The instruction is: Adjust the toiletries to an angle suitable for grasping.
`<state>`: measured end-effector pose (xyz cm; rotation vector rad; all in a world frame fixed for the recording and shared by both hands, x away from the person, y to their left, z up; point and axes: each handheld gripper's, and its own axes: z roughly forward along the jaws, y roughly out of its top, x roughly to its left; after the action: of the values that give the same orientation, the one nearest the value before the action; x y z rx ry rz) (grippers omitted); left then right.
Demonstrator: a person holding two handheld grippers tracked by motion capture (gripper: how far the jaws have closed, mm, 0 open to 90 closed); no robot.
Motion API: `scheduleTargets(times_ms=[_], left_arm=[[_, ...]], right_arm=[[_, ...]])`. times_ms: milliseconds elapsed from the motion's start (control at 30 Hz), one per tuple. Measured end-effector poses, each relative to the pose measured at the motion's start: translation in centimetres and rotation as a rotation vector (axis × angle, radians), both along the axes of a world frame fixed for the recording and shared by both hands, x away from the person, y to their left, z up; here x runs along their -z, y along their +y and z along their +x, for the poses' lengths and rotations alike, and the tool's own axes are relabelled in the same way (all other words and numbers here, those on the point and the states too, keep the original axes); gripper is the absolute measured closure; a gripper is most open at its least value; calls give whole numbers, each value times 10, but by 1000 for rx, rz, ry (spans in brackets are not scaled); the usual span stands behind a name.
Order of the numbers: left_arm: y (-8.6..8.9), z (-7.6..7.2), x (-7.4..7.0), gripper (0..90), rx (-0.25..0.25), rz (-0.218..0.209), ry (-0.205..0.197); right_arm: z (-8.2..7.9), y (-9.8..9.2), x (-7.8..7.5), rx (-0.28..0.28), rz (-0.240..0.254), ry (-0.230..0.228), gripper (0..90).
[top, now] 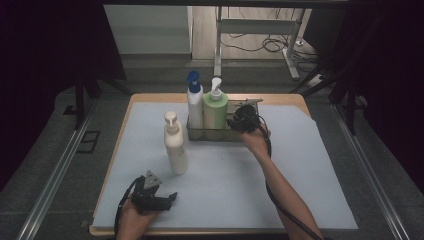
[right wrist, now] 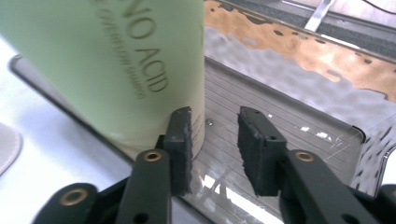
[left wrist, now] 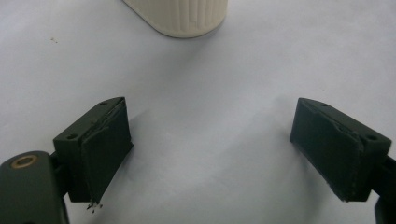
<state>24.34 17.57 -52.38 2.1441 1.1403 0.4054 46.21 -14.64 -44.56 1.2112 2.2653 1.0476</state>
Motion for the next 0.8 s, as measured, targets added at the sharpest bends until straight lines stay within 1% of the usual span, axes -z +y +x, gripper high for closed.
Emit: scheduleTargets(times_ms=[67,200,233,300,367,567,667,800], left_arm=[[0,0,0,120,0,0,0],[0,0,0,120,0,0,0],[0,0,0,120,0,0,0],[0,0,0,120,0,0,0],[0,0,0,120,0,0,0],[0,0,0,120,-1,-1,0],[0,0,0,120,-1,-2,0],[0,0,0,120,-2,-3,-1]], right_arm=[[-3,-1,-2,-11,3,-3,571],[-10,-4,-6,-34,11,-2,461],[-11,-5,-7,-39,13,-3,447],[-15,-7,-9,-47,11,-12,402],[-19,-9,-10,-61,12,-8,367],[-30,-17,-12,-89,11,-24,269],[-36,-22,-13,-112,14,-23,226],[-44,-28,-14,-126,17,-29,168]])
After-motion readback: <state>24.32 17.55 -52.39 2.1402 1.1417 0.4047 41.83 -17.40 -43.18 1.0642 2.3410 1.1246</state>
